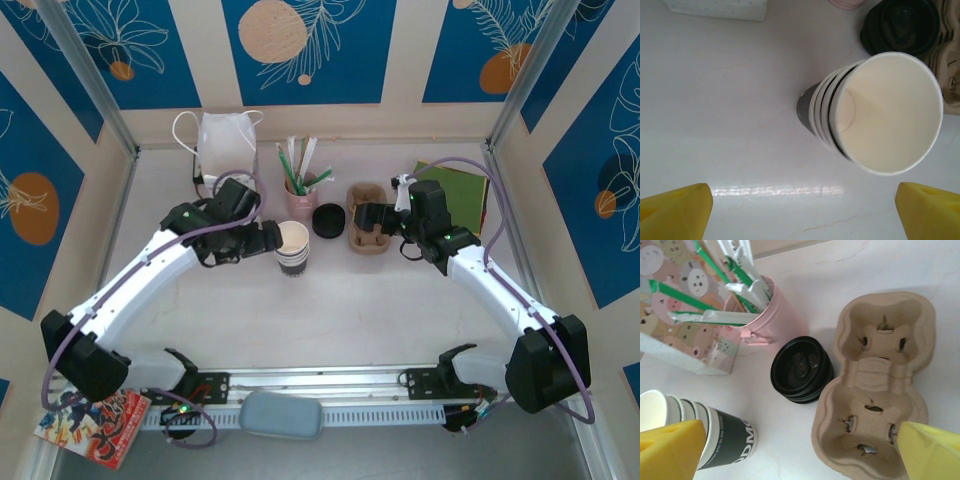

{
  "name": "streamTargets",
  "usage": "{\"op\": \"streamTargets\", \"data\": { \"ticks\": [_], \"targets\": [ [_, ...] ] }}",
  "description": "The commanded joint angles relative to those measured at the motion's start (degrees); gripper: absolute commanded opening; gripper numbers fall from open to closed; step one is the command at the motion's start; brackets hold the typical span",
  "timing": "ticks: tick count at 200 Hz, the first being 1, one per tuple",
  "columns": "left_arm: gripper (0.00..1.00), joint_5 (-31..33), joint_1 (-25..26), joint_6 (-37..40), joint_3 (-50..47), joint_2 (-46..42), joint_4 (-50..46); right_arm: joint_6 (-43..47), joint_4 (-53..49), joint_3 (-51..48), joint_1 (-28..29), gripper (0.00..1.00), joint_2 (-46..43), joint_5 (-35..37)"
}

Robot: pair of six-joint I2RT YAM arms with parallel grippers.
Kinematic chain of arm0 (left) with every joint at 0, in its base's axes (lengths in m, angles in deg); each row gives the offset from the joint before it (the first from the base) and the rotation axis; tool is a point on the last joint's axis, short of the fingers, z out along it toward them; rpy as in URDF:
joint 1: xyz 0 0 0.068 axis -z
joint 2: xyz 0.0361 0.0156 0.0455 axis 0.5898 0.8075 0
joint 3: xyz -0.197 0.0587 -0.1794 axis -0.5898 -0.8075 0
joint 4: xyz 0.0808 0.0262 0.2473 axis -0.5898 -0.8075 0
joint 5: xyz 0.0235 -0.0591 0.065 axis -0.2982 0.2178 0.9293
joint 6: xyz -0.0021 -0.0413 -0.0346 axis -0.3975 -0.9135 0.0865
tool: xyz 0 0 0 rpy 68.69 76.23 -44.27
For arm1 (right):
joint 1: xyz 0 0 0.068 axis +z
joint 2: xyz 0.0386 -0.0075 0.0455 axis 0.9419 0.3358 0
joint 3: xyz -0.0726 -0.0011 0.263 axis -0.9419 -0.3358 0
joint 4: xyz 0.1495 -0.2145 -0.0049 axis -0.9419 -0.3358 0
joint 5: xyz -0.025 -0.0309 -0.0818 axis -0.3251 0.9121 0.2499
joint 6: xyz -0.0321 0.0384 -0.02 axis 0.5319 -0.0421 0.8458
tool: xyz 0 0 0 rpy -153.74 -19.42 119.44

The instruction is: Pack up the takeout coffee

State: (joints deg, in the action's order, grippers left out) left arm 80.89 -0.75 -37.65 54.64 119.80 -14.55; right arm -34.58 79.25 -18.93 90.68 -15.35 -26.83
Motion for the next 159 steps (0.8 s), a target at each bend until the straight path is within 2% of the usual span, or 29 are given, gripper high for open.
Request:
{"op": "streamTargets", "data": {
  "ticks": [1, 12, 27, 42, 97, 149, 159],
  "targets": [
    [0.87, 1.2, 1.8, 0.8, 5.0, 4.9, -2.9, 2.0, -1.0, 1.9, 0.7, 0.99, 0.4, -3.6],
    [0.76, 1.2, 2.0, 1.6, 6.8, 7.2, -3.5, 2.6, -1.6, 2.2, 1.1, 0.99, 0.2, -2.8],
    [0.75, 1.0, 2.0, 2.0, 9.4, 10.1, -4.5, 3.1, -1.9, 2.3, 1.8, 0.99, -0.2, -1.7],
    [0.62, 0.7, 2.1, 2.6, 11.1, 12.7, -4.8, 3.4, -2.0, 2.5, 2.3, 0.99, -0.3, -1.1],
    [0.39, 2.1, 2.0, 4.0, 12.8, 16.3, -6.2, 3.7, -2.0, 2.4, 3.2, 0.99, 0.0, -0.1],
    [0.34, 1.6, 1.8, 4.5, 12.6, 18.1, -5.7, 3.8, -2.0, 2.4, 3.3, 0.99, 0.2, 0.2],
    [0.29, 1.4, 1.6, 4.8, 12.5, 18.4, -5.6, 3.8, -2.0, 2.4, 3.3, 0.99, 0.3, 0.2]
  ]
}}
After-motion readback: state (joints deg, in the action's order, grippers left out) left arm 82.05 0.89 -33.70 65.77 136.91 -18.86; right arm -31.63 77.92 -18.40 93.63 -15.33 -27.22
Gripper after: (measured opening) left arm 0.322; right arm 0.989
